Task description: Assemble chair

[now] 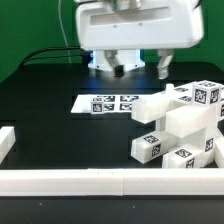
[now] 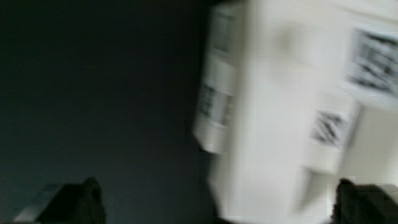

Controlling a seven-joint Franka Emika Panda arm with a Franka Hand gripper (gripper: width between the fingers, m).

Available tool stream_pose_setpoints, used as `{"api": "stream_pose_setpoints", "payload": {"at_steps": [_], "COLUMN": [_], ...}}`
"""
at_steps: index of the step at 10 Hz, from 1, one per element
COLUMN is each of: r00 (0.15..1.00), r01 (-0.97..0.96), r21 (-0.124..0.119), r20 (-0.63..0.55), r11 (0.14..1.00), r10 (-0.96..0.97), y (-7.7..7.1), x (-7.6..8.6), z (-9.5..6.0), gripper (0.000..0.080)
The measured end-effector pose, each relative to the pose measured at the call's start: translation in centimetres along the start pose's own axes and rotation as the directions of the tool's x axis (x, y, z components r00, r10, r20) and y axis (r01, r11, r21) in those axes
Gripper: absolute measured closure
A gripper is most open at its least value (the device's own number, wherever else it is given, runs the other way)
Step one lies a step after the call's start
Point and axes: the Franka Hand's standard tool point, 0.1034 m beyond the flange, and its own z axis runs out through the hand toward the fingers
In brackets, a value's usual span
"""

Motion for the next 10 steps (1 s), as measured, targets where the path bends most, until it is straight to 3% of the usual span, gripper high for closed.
{"api": "stream_pose_setpoints", "payload": {"at_steps": [5,7,8,10], "r00": [0.957,0.959,0.966,0.963], "r01": [0.291,0.280,0.254,0.264], "r21": [-0.007,-0.021,-0.026,-0.024], "r20": [0.005,0.044,0.060,0.058], "r11": [0.957,0.960,0.967,0.964], "r10": [-0.291,-0.279,-0.253,-0.263], "y": [0.6,5.1,6.0,5.2], "x": [-0.4,-1.7,-2.0,-1.0], "z": [0.3,1.5,1.5,0.7], "gripper": [0.0151,0.0151,0.0151,0.0151]}}
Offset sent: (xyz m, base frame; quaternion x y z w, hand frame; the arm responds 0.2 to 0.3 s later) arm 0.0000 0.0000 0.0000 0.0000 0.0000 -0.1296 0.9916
